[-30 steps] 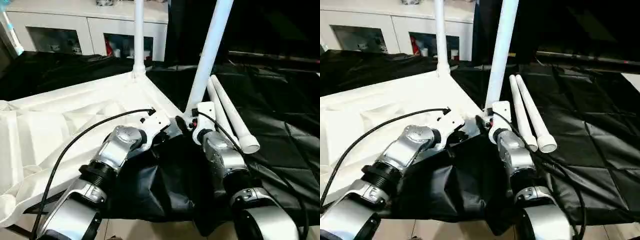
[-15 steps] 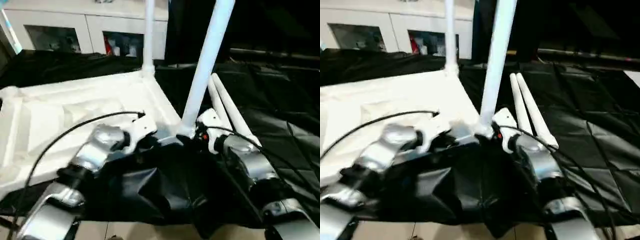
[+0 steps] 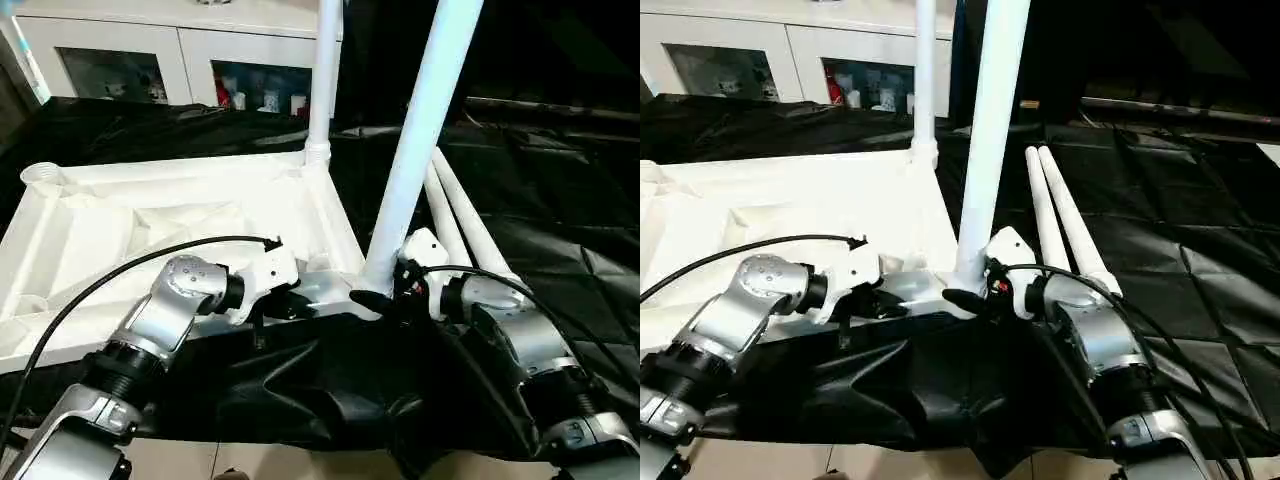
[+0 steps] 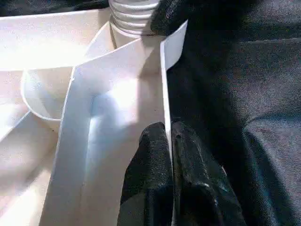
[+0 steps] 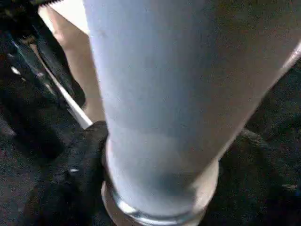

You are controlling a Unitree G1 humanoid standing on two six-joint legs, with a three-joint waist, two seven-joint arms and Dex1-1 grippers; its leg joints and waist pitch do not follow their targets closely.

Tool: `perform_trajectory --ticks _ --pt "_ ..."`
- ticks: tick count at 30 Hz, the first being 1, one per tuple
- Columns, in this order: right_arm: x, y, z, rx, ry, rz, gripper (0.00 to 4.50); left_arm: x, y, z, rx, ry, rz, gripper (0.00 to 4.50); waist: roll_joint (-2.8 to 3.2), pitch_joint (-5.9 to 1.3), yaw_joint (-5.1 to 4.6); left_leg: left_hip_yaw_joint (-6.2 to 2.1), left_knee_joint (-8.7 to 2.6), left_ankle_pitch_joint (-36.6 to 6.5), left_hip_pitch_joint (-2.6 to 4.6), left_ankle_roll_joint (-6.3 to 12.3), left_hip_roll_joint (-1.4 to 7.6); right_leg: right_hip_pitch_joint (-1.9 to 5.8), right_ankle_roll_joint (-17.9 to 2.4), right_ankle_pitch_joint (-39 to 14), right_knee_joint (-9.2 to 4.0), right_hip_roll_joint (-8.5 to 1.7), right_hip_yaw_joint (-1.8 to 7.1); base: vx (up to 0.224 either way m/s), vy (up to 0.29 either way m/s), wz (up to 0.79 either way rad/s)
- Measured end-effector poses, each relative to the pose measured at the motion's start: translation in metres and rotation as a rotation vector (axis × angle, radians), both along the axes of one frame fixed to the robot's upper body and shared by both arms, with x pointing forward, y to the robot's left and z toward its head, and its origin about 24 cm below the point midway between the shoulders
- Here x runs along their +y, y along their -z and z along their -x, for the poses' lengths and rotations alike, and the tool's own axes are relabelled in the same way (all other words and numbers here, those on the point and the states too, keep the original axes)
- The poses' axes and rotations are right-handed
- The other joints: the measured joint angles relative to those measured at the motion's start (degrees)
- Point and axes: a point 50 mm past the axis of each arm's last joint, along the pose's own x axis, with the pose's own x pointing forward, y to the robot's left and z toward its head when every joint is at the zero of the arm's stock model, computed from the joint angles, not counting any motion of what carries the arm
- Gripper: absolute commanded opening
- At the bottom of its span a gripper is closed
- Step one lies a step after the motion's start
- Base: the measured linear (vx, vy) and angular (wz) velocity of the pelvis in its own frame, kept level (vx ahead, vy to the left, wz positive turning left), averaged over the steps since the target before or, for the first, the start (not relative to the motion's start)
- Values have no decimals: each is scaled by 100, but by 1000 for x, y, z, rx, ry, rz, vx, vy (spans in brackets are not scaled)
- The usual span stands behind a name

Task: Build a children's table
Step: Rotate leg to tighten

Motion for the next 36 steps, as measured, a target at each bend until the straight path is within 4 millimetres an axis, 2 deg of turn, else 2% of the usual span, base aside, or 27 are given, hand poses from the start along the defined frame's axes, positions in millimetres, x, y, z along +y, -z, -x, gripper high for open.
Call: perform_trajectory --ticks 7,15,18,25,27,28,32,34,36 --pt "0 1 2 9 -7 -12 279 0 0 1 7 -1 0 0 0 0 -1 1 -2 0 0 1 0 0 2 -1 -1 0 0 0 0 0" --pt "2 6 1 2 73 -19 272 -2 2 -3 7 -53 -4 0 -1 -1 -5 0 8 2 6 -2 0 7 -1 2 4 0 1 0 0 0" --pt "7 12 -8 4 250 -56 272 -14 4 -12 -7 -143 -2 0 -11 -5 -15 0 20 8 11 -3 -1 14 18 0 4 -1 4 0 0 0" --pt "30 14 -40 52 741 -92 272 -57 8 -32 -25 -368 8 0 -25 -11 -19 -2 22 10 17 -3 -12 27 22 10 -2 -12 6 0 0 0" --pt "33 14 -44 59 795 -91 272 -62 8 -33 -37 -385 1 0 -30 -20 -10 -2 20 10 16 -3 -12 28 26 8 -4 -12 6 0 0 0" --pt "34 14 -46 58 811 -89 328 -64 9 -34 -41 -390 -3 0 -40 -27 -6 -3 20 10 14 -3 -12 28 29 6 -5 -12 5 0 0 0" --pt "38 15 -46 59 816 -111 347 -66 9 -36 -49 -398 -11 0 -51 -36 -22 -2 20 9 13 -2 -14 34 30 8 -17 -12 6 0 0 0" --pt "39 17 -46 57 810 -109 386 -64 9 -36 -55 -400 -13 0 -52 -37 -27 -2 20 9 14 -2 -14 34 29 9 -18 -13 6 0 0 0" --pt "40 17 -45 51 794 -108 386 -62 9 -37 -63 -399 -13 0 -52 -36 -30 -2 19 9 13 -2 -14 33 31 12 -18 -12 6 0 0 0"
